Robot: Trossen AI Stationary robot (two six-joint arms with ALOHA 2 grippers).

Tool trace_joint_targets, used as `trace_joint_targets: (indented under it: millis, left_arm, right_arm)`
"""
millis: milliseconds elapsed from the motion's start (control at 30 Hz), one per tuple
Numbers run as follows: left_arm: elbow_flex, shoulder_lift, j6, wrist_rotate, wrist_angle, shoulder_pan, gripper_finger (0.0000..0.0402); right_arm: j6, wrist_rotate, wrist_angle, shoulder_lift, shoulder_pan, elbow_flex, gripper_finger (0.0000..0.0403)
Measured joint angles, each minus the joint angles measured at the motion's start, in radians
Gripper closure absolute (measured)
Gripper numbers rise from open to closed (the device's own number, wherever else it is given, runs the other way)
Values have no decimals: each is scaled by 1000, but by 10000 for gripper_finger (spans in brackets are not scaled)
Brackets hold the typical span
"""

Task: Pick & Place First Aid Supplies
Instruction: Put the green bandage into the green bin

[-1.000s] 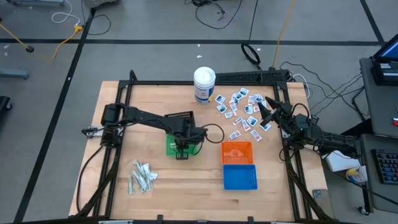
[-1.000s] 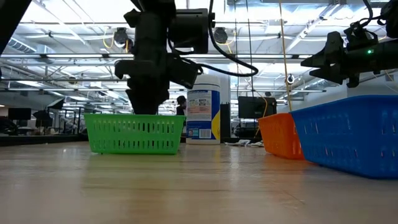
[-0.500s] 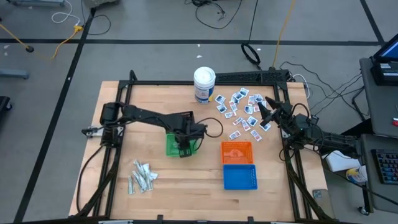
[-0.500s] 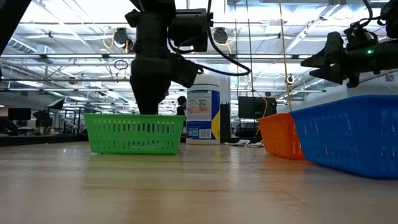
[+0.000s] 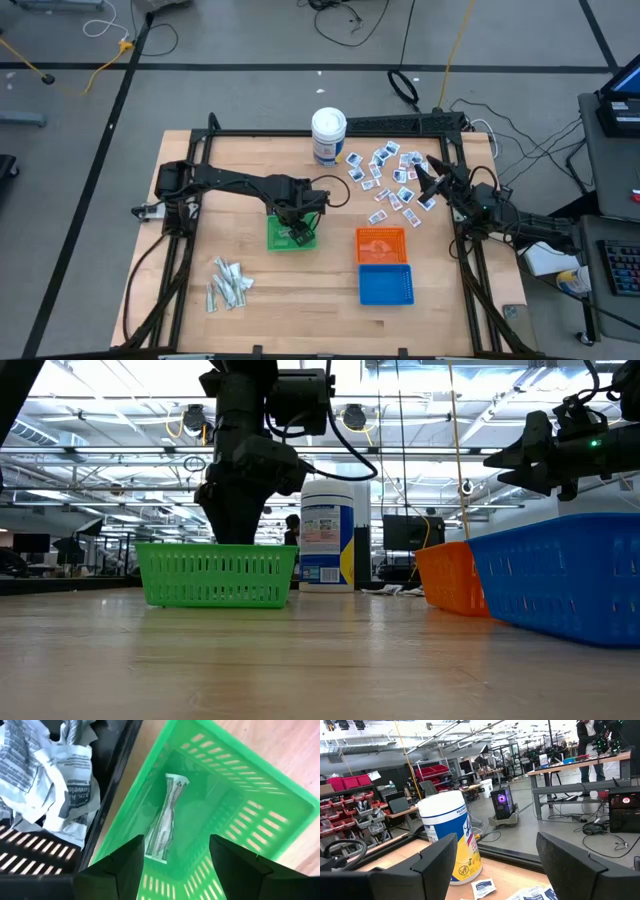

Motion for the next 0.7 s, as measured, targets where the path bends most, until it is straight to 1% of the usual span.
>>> trace_joint_targets:
  millis: [333,567,700]
  left_arm:
    - [0,-82,109,3,-6,-34,171]
    - [0,-120,199,5,-8,-117,171]
    - [-26,-151,234,5,-4,-175,171]
  right_arm:
    - [0,0,0,0,0,0,135]
    - [0,0,0,0,0,0,136]
    - [0,0,0,0,0,0,135]
